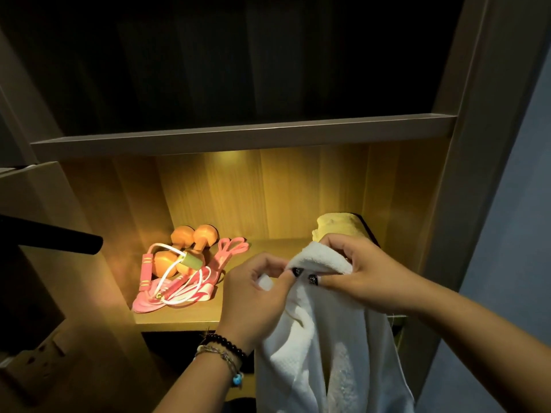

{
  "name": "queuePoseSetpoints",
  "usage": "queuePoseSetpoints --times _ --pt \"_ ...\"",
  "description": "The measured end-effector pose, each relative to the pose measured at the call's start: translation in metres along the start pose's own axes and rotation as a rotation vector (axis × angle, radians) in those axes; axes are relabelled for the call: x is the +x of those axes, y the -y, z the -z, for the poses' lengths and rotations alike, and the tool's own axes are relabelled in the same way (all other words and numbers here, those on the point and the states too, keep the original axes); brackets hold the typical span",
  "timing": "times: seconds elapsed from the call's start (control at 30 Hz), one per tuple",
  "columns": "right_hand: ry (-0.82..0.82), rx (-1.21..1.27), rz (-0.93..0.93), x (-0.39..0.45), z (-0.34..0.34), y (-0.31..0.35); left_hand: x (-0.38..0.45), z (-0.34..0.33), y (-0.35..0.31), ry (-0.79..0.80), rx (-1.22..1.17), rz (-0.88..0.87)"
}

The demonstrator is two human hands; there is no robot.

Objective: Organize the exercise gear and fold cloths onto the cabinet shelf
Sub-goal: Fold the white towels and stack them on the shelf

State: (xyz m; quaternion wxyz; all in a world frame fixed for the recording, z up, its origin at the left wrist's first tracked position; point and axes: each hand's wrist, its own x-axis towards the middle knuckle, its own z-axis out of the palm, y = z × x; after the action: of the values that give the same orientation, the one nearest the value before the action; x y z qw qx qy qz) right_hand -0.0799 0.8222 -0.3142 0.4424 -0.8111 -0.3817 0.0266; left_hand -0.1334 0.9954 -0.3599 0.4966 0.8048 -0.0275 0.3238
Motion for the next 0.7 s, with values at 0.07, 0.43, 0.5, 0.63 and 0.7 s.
queuePoseSetpoints --times 0.07,0.43,0.5,0.63,0.7 --pt "-0.030 -0.013 -0.022 -0.003 -0.001 -0.009 0.001 -0.002 0.000 -0.070 -0.001 0.024" --pt "-0.245 -0.403 -0.014 0.001 -0.008 -0.059 0.016 0.016 0.012 -0.344 -0.066 0.068" --pt "-0.255 -0.282 -0.106 0.003 -0.013 -0.074 0.020 0.023 0.015 -0.388 -0.077 0.083" --pt "-0.242 -0.164 -0.278 0.009 -0.022 -0.093 0.015 0.029 0.018 -0.443 -0.069 0.130" --pt "-0.289 -0.155 -0.277 0.004 -0.021 -0.093 0.007 0.028 0.018 -0.351 0.048 0.122"
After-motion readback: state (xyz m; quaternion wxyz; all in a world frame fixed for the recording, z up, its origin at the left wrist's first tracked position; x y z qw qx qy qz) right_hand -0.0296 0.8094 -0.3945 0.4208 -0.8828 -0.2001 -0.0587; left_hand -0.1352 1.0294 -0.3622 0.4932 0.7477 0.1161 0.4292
